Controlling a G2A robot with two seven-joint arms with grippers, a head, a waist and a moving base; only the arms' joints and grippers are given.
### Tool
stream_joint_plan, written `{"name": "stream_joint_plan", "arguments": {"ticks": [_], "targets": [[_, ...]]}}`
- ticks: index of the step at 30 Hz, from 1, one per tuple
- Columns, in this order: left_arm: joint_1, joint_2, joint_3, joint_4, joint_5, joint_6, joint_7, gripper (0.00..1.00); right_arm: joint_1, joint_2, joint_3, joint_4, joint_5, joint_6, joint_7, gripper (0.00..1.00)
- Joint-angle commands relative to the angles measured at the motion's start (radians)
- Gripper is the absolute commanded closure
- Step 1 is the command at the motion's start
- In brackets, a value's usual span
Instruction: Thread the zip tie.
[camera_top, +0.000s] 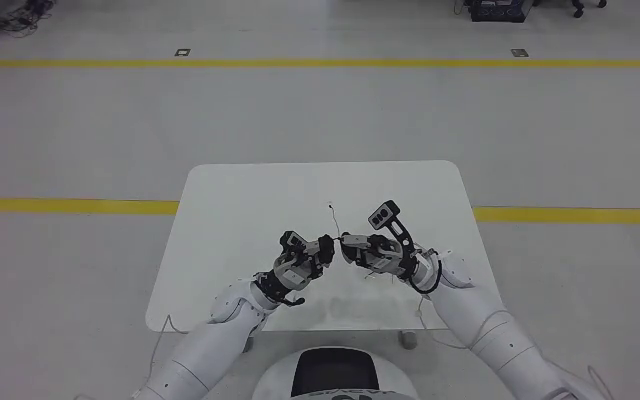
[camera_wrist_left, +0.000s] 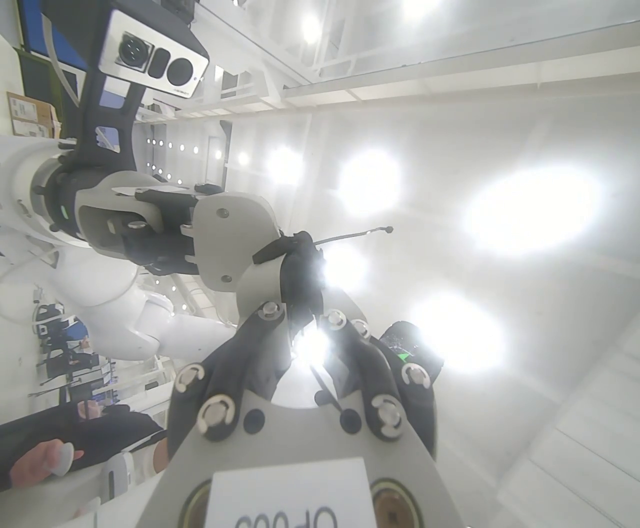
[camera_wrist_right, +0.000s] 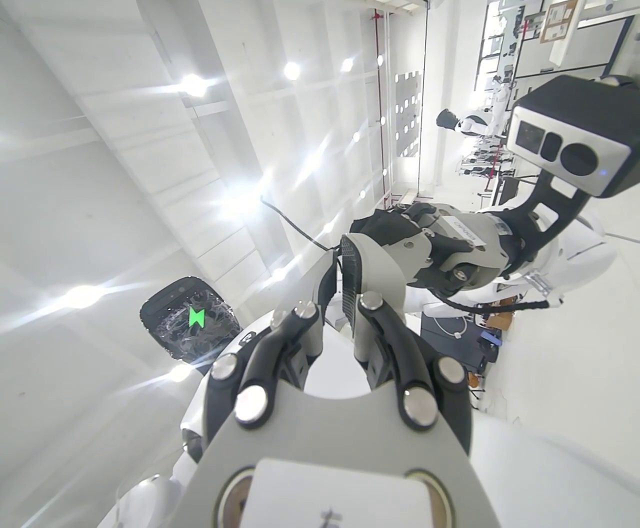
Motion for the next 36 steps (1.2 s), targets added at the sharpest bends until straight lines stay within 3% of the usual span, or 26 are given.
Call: {"name": "stream_joint_plan", "arguments": {"ticks": [1, 36], "targets": [[0.000, 0.000, 0.000, 0.000, 0.000, 0.000, 0.000, 1.00, -0.001, -0.001, 0.003, 0.000, -0.003, 0.002, 0.000, 0.97], [0.000, 0.000, 0.000, 0.000, 0.000, 0.000, 0.000, 1.00, -0.031, -0.021, 0.055, 0.017, -0.054, 0.018, 0.008, 1.00]]}}
